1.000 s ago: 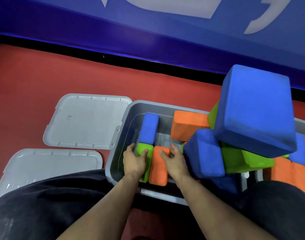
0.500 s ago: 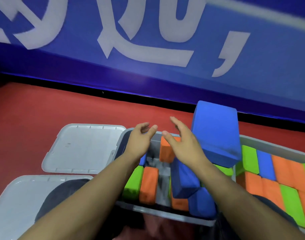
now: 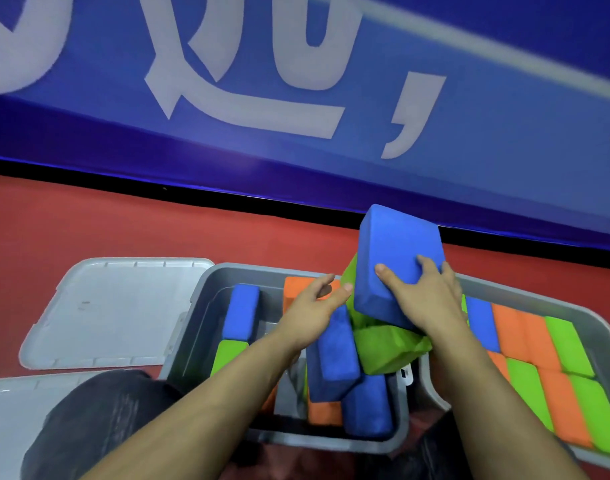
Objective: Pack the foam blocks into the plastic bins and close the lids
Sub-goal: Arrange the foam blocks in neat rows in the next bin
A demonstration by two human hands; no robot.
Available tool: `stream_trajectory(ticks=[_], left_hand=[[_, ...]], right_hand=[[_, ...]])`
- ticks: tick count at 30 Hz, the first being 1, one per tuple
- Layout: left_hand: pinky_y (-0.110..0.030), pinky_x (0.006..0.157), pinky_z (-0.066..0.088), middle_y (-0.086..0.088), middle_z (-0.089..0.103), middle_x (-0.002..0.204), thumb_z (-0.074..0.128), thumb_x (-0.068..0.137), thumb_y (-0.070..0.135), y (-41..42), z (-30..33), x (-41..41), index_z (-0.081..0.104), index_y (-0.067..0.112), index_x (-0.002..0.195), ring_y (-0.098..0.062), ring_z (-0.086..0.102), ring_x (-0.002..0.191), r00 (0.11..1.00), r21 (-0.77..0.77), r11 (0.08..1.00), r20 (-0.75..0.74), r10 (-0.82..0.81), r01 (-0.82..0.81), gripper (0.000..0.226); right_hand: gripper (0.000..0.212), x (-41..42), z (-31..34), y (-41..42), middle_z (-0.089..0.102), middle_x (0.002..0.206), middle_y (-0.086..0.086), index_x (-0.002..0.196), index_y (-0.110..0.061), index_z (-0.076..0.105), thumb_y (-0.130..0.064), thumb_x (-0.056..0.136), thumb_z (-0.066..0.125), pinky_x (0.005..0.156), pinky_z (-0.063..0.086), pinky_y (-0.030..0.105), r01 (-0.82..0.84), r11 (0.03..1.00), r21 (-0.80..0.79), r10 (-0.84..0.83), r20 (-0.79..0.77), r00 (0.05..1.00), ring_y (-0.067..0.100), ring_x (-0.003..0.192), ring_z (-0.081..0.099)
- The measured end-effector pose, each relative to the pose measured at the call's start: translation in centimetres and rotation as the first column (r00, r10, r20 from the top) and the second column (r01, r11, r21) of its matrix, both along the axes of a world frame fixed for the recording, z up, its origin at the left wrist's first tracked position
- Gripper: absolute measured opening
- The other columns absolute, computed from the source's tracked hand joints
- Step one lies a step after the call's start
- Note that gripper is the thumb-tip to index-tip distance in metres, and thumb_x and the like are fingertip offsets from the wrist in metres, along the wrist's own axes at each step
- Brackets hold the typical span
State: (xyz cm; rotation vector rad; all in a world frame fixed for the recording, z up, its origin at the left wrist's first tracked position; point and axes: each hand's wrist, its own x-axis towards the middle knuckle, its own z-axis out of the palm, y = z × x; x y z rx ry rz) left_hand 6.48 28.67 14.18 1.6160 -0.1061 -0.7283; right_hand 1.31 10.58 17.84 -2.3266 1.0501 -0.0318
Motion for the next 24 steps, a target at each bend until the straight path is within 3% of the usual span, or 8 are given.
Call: stream_trajectory(ticks=[3,7,13,19,24], left_hand=[[-0.033,0.096,0.051,0.005,0.058,0.140,0.059,0.095,0.054,-0.8,-0.2,-0.3,0.047,0.025,0.147,-0.011,0.057,0.122,0.996,-0.029,0.999,-0.086,-0.025,0.023,0.061],[-0.044,0.104,0.050,0.013,0.068,0.122,0.055,0.092,0.065,-1.0,-0.4,0.2,0.061,0.032,0.126,-0.016,0.065,0.115,0.978,-0.094,0.995,-0.208,0.013,-0.034,0.048],[-0.040,0.101,0.055,-0.004,0.075,0.116,0.073,0.086,0.056,-0.3,-0.9,1.1,0.064,0.018,0.120,-0.020,0.073,0.106,0.970,-0.148,0.981,-0.228,0.088,-0.124,0.052],[-0.039,0.100,0.056,-0.010,0.075,0.117,0.073,0.088,0.051,0.6,-0.7,1.6,0.063,0.013,0.127,-0.027,0.072,0.108,0.960,-0.234,0.950,-0.236,0.152,-0.208,0.056],[-0.034,0.093,0.059,-0.005,0.077,0.111,0.069,0.094,0.039,1.8,0.4,2.2,0.063,0.012,0.126,-0.022,0.074,0.104,0.949,-0.295,0.913,-0.228,0.219,-0.281,0.043]], right_hand=[[0.095,0.2,0.1,0.7,0.009,0.167,0.000,0.151,-0.038,0.034,-0.086,0.072,0.059,0.117,0.026,0.058,-0.021,1.000,-0.013,0.021,0.013,1.000,0.032,0.151,0.016],[0.096,0.7,-0.3,1.2,0.012,0.164,0.000,0.150,-0.036,0.035,-0.078,0.071,0.069,0.116,0.034,0.052,-0.044,0.998,0.055,0.039,0.081,0.996,0.032,0.144,0.035],[0.102,1.1,-0.9,1.3,0.032,0.156,0.007,0.154,-0.031,0.027,-0.068,0.072,0.076,0.116,0.035,0.048,-0.055,0.989,0.140,0.033,0.158,0.987,0.031,0.140,0.039],[0.110,1.7,-1.5,1.5,0.045,0.149,0.000,0.148,-0.034,0.029,-0.081,0.057,0.067,0.111,0.043,0.050,-0.020,0.971,0.240,-0.065,0.342,0.937,0.025,0.133,0.049],[0.091,2.8,-2.2,1.1,0.034,0.160,0.008,0.158,-0.027,0.019,-0.080,0.087,0.043,0.117,0.033,0.048,0.122,0.871,0.477,-0.287,0.291,0.913,0.031,0.141,0.041]])
